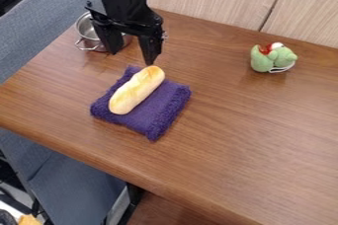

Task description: Put the pot on the right side of the table and next to the bread

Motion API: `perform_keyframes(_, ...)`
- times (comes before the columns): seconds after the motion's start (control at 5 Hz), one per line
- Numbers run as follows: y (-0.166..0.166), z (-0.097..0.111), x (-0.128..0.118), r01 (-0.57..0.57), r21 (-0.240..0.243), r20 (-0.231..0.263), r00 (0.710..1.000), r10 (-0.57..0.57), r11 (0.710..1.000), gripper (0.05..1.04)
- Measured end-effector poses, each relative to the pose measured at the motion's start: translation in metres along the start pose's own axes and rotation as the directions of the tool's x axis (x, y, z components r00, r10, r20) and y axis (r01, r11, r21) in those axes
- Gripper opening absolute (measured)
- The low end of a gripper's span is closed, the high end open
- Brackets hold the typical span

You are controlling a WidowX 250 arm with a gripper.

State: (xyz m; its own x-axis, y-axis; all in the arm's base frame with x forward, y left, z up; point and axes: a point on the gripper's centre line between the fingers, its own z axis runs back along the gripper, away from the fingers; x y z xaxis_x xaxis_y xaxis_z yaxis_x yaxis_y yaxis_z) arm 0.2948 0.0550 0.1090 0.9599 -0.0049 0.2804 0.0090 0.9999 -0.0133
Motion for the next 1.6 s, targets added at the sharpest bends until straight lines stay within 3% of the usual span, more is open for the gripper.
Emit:
perform_keyframes(0.2,-0.001,-0.007,-0.003,-0.004,-0.009,-0.028,1.000,0.004,1.000,1.000)
perform_keyframes(0.4,0.017,-0.015,0.020,-0.022,-0.011,-0.038,0.999,0.022,1.000,1.000)
perform_keyframes(0.6,0.040,-0.017,0.041,-0.027,0.056,-0.018,0.999,0.028,0.998,1.000)
perform_keyframes(0.8,0.056,-0.020,0.055,-0.042,0.076,-0.002,0.999,0.042,0.996,1.000)
perform_keyframes(1.0,0.079,-0.035,0.061,-0.020,0.124,-0.043,0.999,0.025,0.992,1.000)
perform_keyframes(1.2,0.094,-0.047,0.066,-0.024,0.166,-0.048,0.998,0.032,0.986,1.000)
perform_keyframes(1.6,0.113,-0.075,0.077,-0.060,0.132,-0.096,0.993,0.073,0.989,1.000)
